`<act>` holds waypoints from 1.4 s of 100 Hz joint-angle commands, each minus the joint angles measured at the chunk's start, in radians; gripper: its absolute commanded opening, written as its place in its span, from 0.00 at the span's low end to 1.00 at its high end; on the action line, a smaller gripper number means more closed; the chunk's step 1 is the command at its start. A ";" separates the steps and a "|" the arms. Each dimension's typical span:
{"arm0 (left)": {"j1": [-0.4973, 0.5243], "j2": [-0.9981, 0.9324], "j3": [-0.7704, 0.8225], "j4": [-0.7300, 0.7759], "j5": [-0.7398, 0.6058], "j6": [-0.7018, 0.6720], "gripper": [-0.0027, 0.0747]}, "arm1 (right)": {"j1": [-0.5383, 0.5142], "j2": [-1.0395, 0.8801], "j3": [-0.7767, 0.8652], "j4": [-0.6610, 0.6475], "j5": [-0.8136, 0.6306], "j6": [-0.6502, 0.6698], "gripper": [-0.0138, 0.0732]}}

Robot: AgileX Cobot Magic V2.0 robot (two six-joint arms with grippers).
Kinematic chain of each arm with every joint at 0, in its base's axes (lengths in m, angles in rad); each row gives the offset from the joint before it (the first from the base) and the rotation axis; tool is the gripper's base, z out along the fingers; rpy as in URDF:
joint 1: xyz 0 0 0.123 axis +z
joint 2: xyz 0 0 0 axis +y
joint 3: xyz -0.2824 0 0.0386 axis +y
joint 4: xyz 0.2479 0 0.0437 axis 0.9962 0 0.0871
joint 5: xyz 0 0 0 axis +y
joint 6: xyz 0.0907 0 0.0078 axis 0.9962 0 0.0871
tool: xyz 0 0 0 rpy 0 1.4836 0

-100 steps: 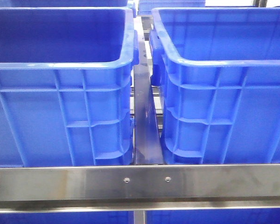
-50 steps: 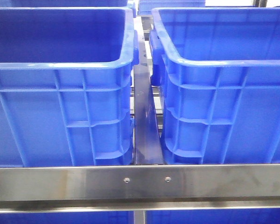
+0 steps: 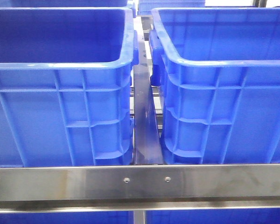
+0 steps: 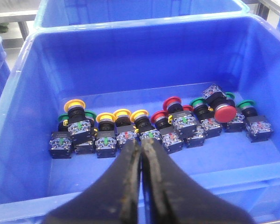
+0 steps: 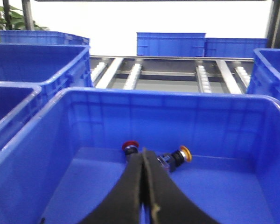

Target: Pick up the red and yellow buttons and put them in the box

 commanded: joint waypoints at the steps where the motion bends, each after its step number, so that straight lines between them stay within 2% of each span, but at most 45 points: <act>1: -0.008 0.011 -0.027 0.013 -0.078 -0.004 0.01 | -0.004 -0.023 -0.019 -0.238 -0.042 0.213 0.08; 9: -0.008 0.011 -0.027 0.013 -0.078 -0.004 0.01 | -0.012 -0.061 0.001 -0.336 -0.043 0.317 0.08; 15: -0.008 0.011 -0.027 0.013 -0.078 -0.004 0.01 | -0.016 -0.098 0.030 -0.369 -0.046 0.343 0.08; 50: -0.008 0.011 -0.027 0.013 -0.078 -0.004 0.01 | -0.017 -0.330 0.279 -0.390 -0.118 0.357 0.08; 63: -0.008 0.011 -0.027 0.013 -0.078 -0.004 0.01 | -0.021 -0.328 0.348 -0.405 -0.156 0.383 0.08; 140: -0.008 0.011 -0.027 0.013 -0.076 -0.004 0.01 | -0.021 -0.328 0.388 -0.420 -0.227 0.386 0.08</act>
